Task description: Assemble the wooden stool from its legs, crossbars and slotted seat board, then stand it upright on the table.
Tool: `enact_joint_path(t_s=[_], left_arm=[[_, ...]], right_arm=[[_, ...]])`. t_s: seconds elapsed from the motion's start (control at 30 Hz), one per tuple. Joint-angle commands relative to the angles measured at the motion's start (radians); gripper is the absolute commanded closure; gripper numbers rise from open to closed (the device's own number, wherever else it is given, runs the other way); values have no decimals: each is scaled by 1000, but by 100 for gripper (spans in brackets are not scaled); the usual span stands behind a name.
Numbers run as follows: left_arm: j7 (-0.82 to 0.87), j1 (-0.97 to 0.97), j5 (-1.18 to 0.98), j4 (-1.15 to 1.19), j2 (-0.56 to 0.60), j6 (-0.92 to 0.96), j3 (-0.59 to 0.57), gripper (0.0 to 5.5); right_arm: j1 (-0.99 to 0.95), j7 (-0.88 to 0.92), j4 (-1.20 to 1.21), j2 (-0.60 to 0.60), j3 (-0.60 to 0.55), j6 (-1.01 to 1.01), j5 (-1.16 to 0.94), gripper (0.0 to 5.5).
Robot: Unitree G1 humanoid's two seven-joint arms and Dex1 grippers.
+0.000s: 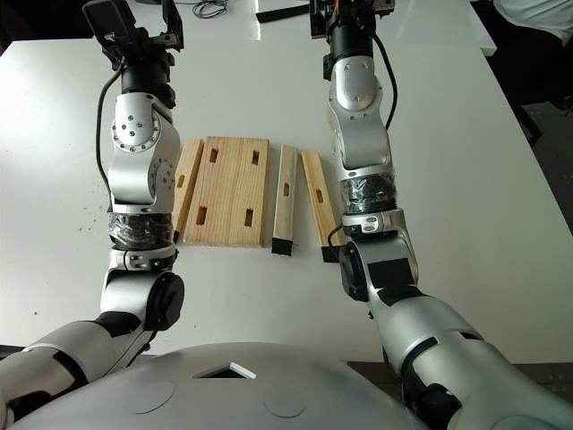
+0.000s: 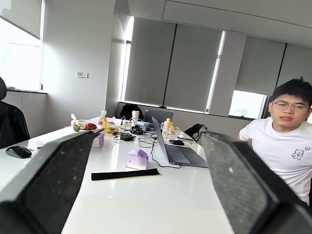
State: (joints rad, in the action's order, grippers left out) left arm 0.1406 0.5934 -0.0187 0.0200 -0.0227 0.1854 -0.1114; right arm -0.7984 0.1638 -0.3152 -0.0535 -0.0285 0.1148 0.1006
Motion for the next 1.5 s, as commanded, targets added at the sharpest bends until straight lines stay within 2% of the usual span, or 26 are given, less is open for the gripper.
enact_joint_path(t_s=[0.03, 0.23, 0.37, 0.63, 0.77, 0.93, 1.17, 1.5], left_arm=[[-27, 7, -15, 3, 11, 40, 8, 143], [-83, 3, -65, 23, 86, 89, -59, 143], [-198, -60, -124, 31, 213, 149, -127, 143], [-602, -341, -265, 118, 564, 282, -271, 143], [-796, -457, -281, 194, 670, 275, -243, 143], [-865, -479, -307, 266, 685, 282, -247, 143], [-854, -509, -305, 226, 649, 290, -198, 143], [-842, -533, -242, 246, 690, 293, -140, 143]], right_arm=[[17, 28, 6, 29, 3, -10, 4, 150], [61, 59, 75, 114, 16, 9, -17, 150], [107, 48, 126, 129, 27, 31, -13, 150], [171, 43, 179, 91, 31, 63, 24, 150], [230, 54, 217, 84, 11, 86, 26, 150], [263, 56, 240, 78, 2, 103, 26, 150], [266, 57, 238, 59, -18, 113, 30, 150], [291, 83, 244, 64, -29, 114, 33, 150]])
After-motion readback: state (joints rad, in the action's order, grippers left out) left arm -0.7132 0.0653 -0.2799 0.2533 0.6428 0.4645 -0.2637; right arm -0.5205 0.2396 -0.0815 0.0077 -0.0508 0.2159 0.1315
